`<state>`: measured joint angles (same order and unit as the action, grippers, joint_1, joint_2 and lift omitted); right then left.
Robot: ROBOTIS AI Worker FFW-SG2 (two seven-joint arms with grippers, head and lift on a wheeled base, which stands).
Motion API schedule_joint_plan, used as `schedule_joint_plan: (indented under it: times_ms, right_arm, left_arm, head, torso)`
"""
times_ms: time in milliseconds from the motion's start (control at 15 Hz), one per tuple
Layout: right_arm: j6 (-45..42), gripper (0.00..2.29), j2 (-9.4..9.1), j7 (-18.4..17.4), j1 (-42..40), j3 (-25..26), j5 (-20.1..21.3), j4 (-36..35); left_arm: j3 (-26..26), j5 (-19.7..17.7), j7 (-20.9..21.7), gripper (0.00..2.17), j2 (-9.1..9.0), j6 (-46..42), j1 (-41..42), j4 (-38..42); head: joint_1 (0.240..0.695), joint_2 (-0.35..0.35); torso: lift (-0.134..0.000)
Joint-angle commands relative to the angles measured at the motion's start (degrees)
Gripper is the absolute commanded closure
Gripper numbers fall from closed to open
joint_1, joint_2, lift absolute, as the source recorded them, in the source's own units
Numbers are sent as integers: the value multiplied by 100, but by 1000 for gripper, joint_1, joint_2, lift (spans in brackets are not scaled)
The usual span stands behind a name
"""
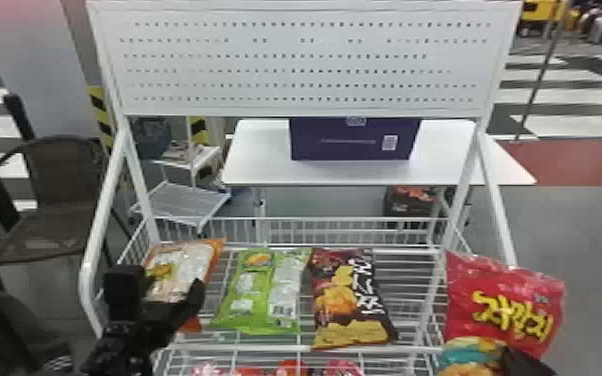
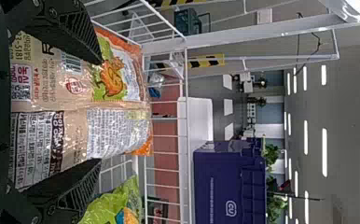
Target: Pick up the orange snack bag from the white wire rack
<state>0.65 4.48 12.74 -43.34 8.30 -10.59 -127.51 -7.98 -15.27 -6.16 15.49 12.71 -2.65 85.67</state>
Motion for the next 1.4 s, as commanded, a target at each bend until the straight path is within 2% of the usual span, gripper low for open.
schedule_joint_plan:
  times_ms: [0,67,133,200,333,600,800,1133,1333]
  right_arm:
    - [2,2219,-17,0,10,-4,4,7]
    - [2,2219,-17,0,10,-4,4,7]
    - [2,2219,-17,0,10,-4,4,-2]
    - [-16,2219,-17,0,1,-4,4,-2]
    - [-16,2219,-8,0,-8,-4,-5,-11]
    - [-16,2219,0,0,-17,-4,-13,-28]
    - [-16,2219,0,9,-17,-12,-13,-20]
    - [2,2219,9,18,-8,5,-22,-20]
    - [19,2219,0,18,1,-4,-13,7]
  left_arm:
    - [42,-11,10,410,6,62,1,-33]
    - [42,-20,-25,842,6,79,19,-24]
    - [60,-11,-95,1423,6,79,63,-15]
    - [77,-29,-69,1676,6,79,98,20]
    - [68,-37,-87,1831,6,79,168,134]
    - [165,-81,-227,1875,6,-9,441,635]
    - [332,-143,-306,1875,15,-97,898,1338]
    - [886,-266,-254,1872,-2,-220,2295,2692]
    - [1035,-266,-254,1872,6,-220,3060,3412]
  head:
    - [499,0]
    - [499,0]
    - [499,0]
    - [499,0]
    - [499,0]
    - [499,0]
    - [499,0]
    - [499,0]
    - [499,0]
  torso:
    - [0]
    - [0]
    - [0]
    - [0]
    - [0]
    - [0]
    - [0]
    - [0]
    - [0]
